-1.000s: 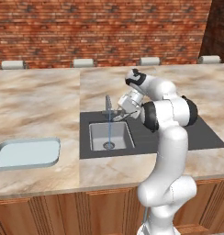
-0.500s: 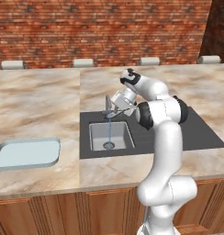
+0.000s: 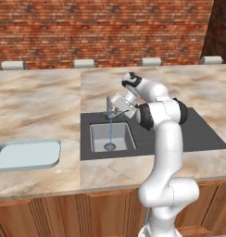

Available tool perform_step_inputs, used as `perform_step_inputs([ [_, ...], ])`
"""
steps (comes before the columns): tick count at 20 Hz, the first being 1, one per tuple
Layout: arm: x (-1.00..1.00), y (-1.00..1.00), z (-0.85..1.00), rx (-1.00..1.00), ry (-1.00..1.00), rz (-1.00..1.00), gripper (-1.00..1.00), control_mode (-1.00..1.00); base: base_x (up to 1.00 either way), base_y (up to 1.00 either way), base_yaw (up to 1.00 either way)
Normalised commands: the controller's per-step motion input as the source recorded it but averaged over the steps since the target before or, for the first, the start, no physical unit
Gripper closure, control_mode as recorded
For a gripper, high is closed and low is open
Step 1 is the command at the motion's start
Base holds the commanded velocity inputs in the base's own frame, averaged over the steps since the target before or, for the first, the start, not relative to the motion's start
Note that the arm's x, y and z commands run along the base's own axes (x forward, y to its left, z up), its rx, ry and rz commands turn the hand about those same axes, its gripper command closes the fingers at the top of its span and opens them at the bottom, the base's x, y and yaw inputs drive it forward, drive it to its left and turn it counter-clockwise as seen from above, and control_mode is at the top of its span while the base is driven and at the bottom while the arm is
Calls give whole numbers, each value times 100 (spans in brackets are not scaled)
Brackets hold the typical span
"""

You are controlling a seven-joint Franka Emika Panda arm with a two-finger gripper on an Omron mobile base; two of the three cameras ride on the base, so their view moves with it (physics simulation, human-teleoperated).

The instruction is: Take the fish out of the fridge, briefly rinse it in the sink, and place it on the tray next to the sink.

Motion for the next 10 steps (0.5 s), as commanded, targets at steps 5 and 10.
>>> perform_step_inputs([
  [5,67,0,-18,-3,0,-20,100,-100,0,0,0],
  [10,-11,0,-4,5,8,-5,100,-100,0,0,0],
])
